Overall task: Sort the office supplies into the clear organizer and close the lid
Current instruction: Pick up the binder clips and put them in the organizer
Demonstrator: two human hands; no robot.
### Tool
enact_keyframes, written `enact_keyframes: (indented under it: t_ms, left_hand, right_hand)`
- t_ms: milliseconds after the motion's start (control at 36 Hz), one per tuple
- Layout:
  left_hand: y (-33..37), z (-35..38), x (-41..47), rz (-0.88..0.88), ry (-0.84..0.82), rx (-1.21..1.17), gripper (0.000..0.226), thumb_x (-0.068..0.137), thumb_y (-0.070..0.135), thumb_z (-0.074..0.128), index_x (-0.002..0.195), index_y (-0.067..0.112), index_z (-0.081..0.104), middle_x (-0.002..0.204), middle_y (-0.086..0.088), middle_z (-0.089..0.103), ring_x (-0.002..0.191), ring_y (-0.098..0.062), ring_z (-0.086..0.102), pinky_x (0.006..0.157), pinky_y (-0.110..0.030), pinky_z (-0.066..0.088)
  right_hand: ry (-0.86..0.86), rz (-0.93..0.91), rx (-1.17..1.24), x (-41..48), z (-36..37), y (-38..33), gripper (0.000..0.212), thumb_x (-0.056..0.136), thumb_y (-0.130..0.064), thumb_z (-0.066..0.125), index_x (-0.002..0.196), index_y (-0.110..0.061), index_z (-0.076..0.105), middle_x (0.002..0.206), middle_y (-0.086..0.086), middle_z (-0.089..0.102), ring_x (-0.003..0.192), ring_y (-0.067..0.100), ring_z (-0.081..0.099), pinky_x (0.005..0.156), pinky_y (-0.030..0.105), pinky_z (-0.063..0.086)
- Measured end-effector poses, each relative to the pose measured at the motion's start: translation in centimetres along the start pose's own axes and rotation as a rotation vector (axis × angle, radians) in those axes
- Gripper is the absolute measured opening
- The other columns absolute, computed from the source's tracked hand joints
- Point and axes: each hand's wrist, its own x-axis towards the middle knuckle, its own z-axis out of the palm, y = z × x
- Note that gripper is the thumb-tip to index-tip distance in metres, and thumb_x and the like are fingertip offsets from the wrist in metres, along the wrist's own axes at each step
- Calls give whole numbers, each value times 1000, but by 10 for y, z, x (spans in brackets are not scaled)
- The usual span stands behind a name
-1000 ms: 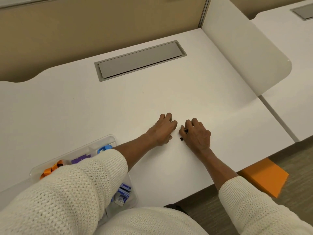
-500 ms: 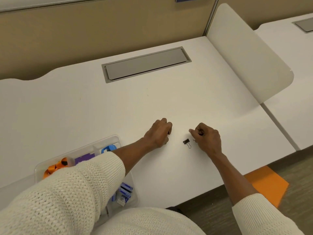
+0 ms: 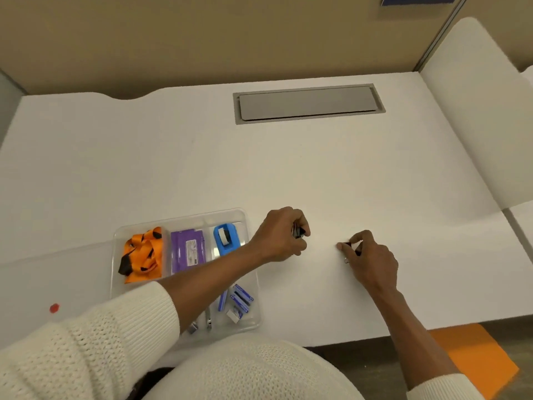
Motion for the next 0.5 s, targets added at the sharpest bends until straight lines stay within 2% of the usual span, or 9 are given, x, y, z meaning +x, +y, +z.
enact_keyframes:
  t_ms: [139, 278, 361, 444, 500]
  left_hand:
    - [-14, -27, -35, -21, 110, -53, 24, 76, -2, 77, 94, 13, 74, 98, -7, 70, 90, -24, 71, 62, -38, 66]
    - [-33, -57, -76, -99, 249, -189, 24, 78, -5, 75, 93, 13, 74, 98, -9, 71, 85, -21, 75, 64, -39, 68]
    - [-49, -77, -108, -146, 327, -233, 27, 79, -5, 79, 96, 14, 74, 102, -4, 73, 83, -15, 75, 67, -29, 67]
    - [-69, -92, -145, -217, 426, -254, 30, 78, -6, 81, 98, 15, 74, 98, 1, 73, 85, -10, 77, 63, -27, 66]
    - [-84, -101, -170, -266, 486, -272, 30, 80, -6, 82, 97, 17, 74, 97, 5, 72, 84, 4, 74, 58, -16, 61]
  right_hand:
    - [-102, 20, 11, 2, 3, -16, 26, 89, -53, 65, 92, -31, 51, 68, -16, 71, 71, 15, 64, 58, 28, 41]
    - [-187, 55, 155, -1, 1, -40, 24, 86, -51, 70, 81, -29, 62, 61, -12, 72, 68, 15, 69, 58, 31, 49]
    - [-227, 26, 286, -8, -1, -64, 29, 85, -54, 73, 79, -26, 66, 59, -6, 72, 60, 17, 67, 59, 33, 50]
    - [-305, -21, 467, -24, -3, -104, 32, 85, -51, 77, 77, -21, 66, 55, -3, 67, 45, 13, 54, 50, 30, 44]
    - [-357, -57, 578, -38, -2, -137, 32, 85, -49, 78, 78, -20, 65, 52, -2, 63, 43, 14, 48, 43, 24, 41]
